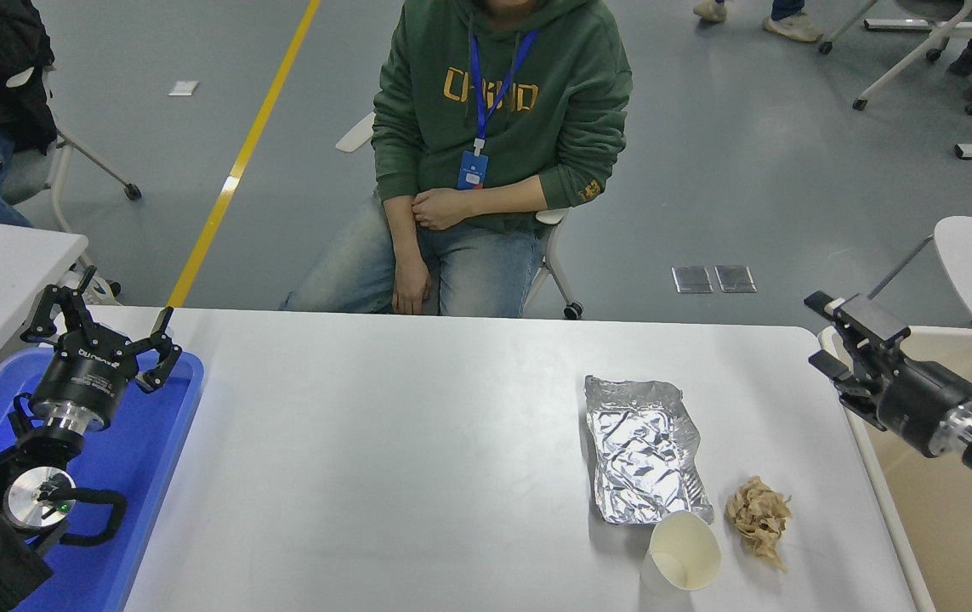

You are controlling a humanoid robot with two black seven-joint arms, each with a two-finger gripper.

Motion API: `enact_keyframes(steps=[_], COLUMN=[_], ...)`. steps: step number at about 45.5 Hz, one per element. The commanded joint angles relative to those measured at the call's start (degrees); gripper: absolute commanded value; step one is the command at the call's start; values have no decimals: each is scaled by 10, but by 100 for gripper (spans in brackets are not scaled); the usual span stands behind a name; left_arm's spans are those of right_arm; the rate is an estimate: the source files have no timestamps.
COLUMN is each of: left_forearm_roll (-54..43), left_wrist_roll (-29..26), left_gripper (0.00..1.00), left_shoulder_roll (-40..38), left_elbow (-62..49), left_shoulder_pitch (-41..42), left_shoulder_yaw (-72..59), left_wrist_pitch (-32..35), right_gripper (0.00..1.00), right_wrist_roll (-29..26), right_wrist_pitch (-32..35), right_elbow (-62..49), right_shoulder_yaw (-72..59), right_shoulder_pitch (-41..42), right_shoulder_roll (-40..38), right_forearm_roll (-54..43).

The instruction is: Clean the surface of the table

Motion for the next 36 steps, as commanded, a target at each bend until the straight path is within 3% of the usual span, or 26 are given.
enact_keyframes(steps=[1,8,20,36], left_forearm_roll=[0,0,0,0], left_wrist_roll=[0,0,0,1], left_gripper=[100,100,100,100], left_shoulder_roll=[0,0,0,0], left_elbow=[0,0,0,0], left_shoulder_pitch=[0,0,0,0], left_shoulder_yaw=[0,0,0,-1], left_wrist_pitch=[0,0,0,0], right_gripper=[100,100,100,100], right_wrist_roll=[-18,-69,-156,-165], right_wrist_pitch=[34,63,64,86], right_elbow=[92,137,198,214], right_shoulder_yaw=[-25,-25,-26,-36], right_shoulder_pitch=[-28,-36,-75,-91], right_shoulder_roll=[-99,-148,-161,-124], right_forearm_roll=[-110,-110,-107,-106])
